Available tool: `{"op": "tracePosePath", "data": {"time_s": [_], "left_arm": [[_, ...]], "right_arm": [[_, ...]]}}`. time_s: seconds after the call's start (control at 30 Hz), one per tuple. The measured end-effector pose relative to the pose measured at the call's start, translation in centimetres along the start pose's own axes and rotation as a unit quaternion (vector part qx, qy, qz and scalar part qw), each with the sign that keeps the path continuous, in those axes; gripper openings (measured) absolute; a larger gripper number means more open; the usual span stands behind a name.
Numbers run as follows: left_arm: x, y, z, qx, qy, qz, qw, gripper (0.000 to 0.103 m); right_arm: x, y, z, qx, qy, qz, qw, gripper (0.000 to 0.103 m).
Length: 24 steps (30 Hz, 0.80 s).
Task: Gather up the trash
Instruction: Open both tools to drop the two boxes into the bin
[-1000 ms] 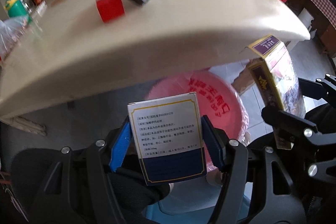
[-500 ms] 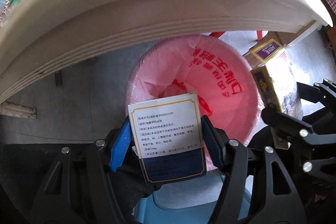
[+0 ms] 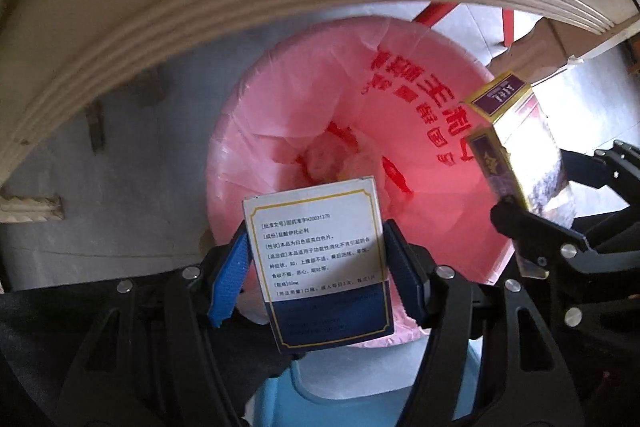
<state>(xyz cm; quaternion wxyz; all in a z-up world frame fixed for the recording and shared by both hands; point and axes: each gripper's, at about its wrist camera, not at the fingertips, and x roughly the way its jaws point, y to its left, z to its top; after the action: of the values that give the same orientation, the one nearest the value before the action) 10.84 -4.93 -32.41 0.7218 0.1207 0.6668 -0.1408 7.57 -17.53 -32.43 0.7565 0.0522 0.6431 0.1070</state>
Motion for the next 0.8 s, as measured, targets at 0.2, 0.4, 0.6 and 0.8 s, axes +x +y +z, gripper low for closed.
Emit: {"op": "tracePosePath", "data": {"time_s": [0.2, 0.4, 0.6, 0.8], "left_arm": [[1.2, 0.2, 0.3, -0.004, 0.016, -0.001, 0.9999, 0.064], [2.4, 0.1, 0.9, -0.006, 0.040, 0.001, 0.9992, 0.067], [2.2, 0.6, 1.2, -0.018, 0.034, 0.008, 0.9992, 0.078], [2.2, 0.4, 1.1, -0.011, 0.031, 0.008, 0.9994, 0.078]], "right_arm": [[1.1, -0.1, 0.2, -0.006, 0.014, 0.019, 1.000, 0.059], [1.9, -0.6, 0.5, -0.002, 0.022, 0.020, 1.000, 0.069], [2.0, -1.3, 0.8, 0.020, 0.023, 0.034, 0.999, 0.079], [1.6, -1.5, 0.8, 0.027, 0.017, 0.035, 0.999, 0.079]]}}
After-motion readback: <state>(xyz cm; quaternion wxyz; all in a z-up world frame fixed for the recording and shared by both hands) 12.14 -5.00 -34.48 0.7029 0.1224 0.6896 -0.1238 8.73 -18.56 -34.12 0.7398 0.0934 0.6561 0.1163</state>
